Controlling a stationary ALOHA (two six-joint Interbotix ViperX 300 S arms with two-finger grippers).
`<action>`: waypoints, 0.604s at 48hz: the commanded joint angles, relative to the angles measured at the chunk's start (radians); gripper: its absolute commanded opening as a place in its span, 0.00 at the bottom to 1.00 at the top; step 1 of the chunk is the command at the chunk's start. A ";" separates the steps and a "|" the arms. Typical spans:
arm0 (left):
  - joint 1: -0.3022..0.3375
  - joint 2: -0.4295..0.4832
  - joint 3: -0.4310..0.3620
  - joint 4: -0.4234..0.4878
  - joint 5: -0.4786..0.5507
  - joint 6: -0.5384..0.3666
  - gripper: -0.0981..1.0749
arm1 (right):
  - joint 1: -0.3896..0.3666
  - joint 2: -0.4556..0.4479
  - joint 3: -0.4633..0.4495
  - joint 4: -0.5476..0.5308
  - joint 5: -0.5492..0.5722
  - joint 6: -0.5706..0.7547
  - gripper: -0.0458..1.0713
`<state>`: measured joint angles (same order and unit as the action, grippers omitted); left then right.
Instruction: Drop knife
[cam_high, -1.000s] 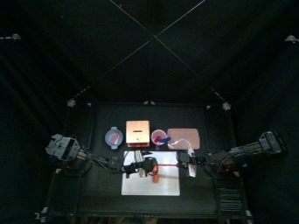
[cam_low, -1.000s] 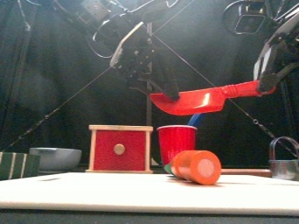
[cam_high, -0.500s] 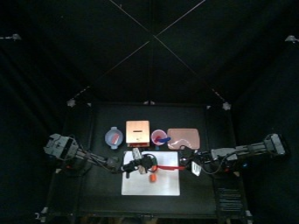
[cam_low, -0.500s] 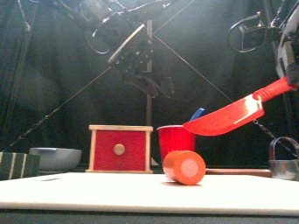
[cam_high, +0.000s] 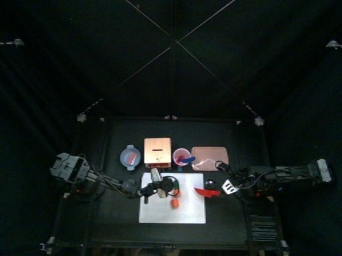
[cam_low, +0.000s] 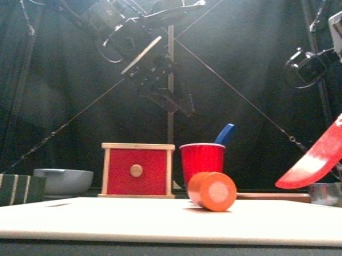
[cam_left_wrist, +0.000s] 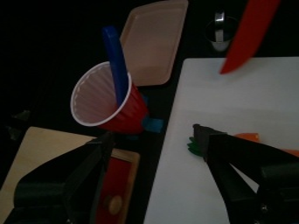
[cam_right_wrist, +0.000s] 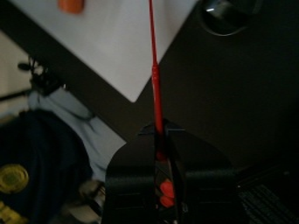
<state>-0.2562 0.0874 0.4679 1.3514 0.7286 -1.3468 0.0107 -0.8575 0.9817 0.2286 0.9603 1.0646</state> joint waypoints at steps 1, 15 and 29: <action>0.002 -0.020 -0.003 0.015 0.002 -0.002 0.96 | 0.046 0.009 -0.002 -0.066 -0.008 0.104 0.30; 0.002 -0.020 0.040 0.029 0.002 0.000 0.96 | 0.129 0.121 0.017 -0.078 -0.198 0.279 0.45; 0.002 -0.035 0.086 0.029 0.003 0.000 0.96 | 0.189 0.270 0.038 0.020 -0.383 0.284 0.68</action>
<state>-0.2546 0.0844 0.5584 1.3744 0.7286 -1.3453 0.1749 -0.6105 1.0278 0.2378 0.6259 1.3484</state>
